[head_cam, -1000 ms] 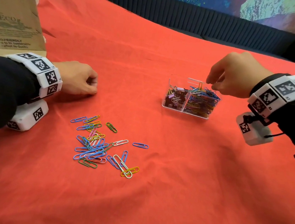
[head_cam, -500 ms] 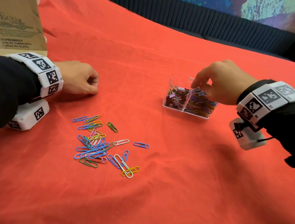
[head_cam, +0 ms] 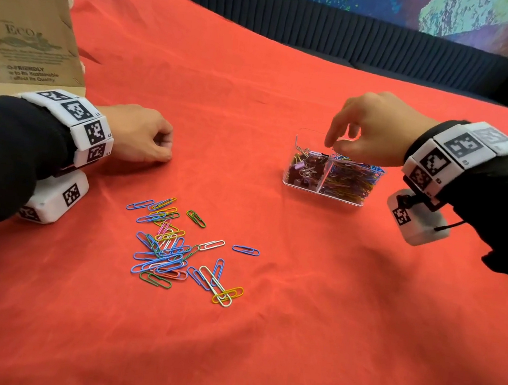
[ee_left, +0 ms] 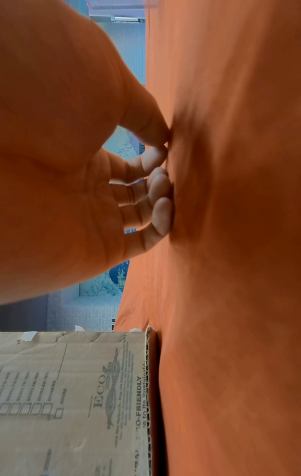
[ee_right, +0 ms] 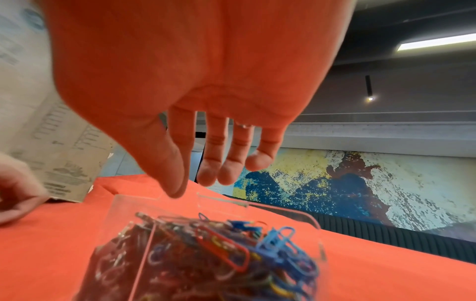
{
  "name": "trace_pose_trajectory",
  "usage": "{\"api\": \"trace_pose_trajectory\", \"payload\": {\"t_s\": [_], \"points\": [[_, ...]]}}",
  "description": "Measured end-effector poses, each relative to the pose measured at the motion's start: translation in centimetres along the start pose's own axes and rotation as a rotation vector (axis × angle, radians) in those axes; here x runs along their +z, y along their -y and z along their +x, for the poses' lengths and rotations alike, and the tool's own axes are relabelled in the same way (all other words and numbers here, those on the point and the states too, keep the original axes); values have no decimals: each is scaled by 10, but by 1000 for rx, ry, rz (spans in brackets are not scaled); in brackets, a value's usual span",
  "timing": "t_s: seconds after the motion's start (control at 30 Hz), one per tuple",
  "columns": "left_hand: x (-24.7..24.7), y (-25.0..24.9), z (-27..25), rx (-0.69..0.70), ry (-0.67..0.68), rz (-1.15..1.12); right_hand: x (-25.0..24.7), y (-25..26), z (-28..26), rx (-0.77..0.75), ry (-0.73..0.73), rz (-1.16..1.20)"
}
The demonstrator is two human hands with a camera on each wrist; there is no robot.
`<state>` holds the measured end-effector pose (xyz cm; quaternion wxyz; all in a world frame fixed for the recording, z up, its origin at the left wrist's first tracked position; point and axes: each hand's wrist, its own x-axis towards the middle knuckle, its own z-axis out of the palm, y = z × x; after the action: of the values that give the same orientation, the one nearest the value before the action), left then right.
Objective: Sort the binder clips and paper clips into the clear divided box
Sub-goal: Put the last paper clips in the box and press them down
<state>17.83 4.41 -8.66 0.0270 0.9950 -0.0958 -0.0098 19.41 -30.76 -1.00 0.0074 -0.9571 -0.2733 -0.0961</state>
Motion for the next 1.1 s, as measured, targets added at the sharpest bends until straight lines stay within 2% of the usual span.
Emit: {"api": "trace_pose_trajectory", "payload": {"t_s": [0.2, 0.43, 0.57, 1.1], "points": [[0, 0, 0, -2, 5, -8, -4, 12, 18, 40, 61, -86], [0, 2, 1, 3, -2, -9, -3, 25, 39, 70, 237, -270], [2, 3, 3, 3, -2, -9, 2, 28, 49, 98, 252, -358], [4, 6, 5, 12, -14, -5, 7, 25, 62, 162, 413, -430]]}}
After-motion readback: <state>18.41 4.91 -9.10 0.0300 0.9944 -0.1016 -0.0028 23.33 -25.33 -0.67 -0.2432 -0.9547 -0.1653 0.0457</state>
